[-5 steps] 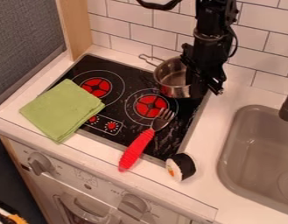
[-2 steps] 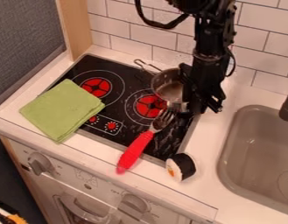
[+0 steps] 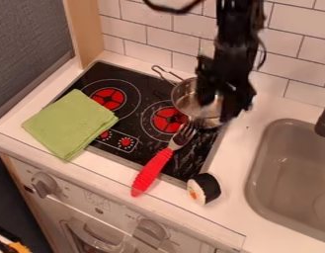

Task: Moved the silver pot to the middle switch of the burner.

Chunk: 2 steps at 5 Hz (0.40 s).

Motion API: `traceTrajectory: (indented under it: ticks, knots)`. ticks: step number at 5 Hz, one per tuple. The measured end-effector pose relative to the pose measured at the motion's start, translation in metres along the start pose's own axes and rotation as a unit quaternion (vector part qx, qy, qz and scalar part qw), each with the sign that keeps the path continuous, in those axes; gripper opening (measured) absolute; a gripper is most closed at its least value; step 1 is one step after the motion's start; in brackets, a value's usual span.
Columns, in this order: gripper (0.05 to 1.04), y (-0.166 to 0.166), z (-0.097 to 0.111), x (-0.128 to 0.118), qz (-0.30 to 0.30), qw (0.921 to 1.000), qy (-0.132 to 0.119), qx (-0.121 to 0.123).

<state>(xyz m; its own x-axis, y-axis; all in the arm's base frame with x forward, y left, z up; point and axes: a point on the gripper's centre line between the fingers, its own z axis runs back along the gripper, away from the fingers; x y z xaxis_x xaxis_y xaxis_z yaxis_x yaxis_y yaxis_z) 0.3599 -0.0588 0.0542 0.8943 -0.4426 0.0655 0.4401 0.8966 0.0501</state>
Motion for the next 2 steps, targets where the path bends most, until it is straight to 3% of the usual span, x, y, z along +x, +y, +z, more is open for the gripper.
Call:
traceTrajectory:
  ticks: [1, 2]
  knots:
    - [1.015, -0.0024, 0.0167, -0.0105, 0.027, 0.9994, -0.020, 0.006]
    - [1.010, -0.0028, 0.0213, -0.0193, 0.055, 0.9982, -0.022, 0.012]
